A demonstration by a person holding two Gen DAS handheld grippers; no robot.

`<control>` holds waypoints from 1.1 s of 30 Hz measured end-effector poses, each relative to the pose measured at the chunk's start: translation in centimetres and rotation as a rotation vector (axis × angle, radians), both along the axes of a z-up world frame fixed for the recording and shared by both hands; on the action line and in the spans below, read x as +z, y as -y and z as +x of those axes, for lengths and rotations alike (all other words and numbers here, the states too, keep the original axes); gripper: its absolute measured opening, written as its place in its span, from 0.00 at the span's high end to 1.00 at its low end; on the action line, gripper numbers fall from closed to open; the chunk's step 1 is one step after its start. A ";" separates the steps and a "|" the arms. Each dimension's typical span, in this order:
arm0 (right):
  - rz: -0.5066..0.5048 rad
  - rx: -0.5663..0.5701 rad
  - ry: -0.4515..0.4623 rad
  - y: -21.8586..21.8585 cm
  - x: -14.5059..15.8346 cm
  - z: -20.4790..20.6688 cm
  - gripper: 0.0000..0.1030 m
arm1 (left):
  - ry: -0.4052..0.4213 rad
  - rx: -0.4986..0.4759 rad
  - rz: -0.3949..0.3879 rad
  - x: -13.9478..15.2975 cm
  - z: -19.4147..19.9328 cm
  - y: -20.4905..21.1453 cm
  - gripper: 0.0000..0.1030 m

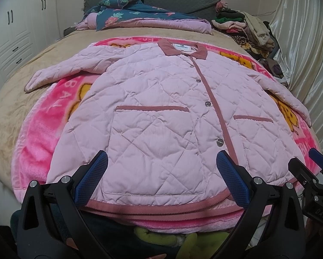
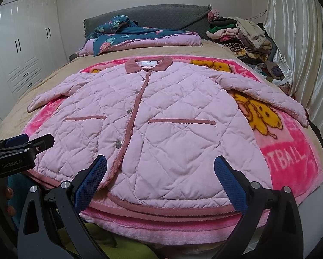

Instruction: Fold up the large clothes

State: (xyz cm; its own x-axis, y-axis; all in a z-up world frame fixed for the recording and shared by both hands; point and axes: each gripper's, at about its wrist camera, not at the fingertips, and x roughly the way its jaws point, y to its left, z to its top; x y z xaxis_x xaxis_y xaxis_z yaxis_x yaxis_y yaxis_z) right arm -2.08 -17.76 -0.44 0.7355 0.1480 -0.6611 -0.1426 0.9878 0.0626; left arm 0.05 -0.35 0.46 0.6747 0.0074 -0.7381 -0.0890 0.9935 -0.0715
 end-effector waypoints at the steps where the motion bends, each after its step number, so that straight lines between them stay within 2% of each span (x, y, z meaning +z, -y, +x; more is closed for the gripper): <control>1: 0.000 -0.001 0.001 0.0 0.0 0.0 0.04 | 0.001 0.002 0.001 0.1 0.0 0.0 0.09; 20: -0.001 0.010 -0.009 -0.5 -0.4 0.3 0.04 | -0.013 0.006 -0.002 0.7 0.4 1.0 0.09; 21: -0.001 0.012 -0.011 -0.5 -0.4 0.3 0.04 | -0.012 0.006 -0.002 -0.5 0.0 -0.1 0.09; 23: -0.003 0.017 -0.020 -0.6 -0.5 0.5 0.04 | -0.014 0.006 0.000 -0.6 0.1 0.1 0.09; 33: 0.005 -0.001 -0.016 0.0 0.2 3.1 0.04 | -0.034 0.018 0.007 -0.6 3.1 0.4 0.09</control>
